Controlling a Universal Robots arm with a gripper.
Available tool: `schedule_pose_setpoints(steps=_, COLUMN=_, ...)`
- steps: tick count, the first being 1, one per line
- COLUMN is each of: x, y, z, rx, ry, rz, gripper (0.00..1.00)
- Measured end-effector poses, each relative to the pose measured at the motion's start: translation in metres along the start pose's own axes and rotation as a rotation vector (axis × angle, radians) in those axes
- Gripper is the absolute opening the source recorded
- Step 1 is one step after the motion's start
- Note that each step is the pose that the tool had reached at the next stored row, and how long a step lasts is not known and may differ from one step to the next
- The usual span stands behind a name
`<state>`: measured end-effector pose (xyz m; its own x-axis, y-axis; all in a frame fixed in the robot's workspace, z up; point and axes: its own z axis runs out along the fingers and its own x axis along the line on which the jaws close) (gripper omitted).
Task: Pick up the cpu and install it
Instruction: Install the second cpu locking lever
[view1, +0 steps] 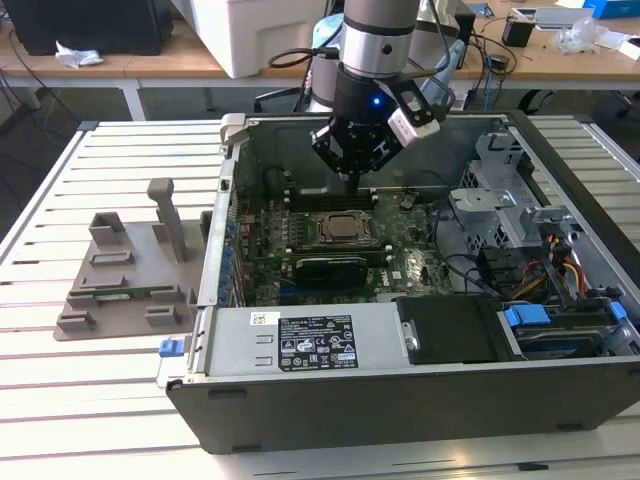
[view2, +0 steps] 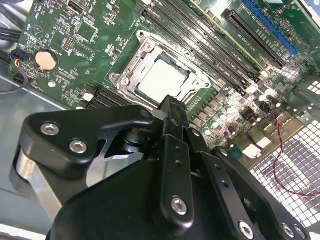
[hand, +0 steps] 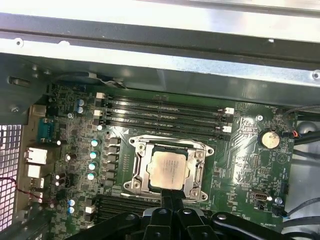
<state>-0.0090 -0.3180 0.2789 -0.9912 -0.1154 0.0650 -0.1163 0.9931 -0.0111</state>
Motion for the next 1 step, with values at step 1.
schedule_pose_setpoints(steps=1, x=0.0, y=0.0, z=0.0, rx=0.0, ry=0.0, rz=0.0, gripper=0.11)
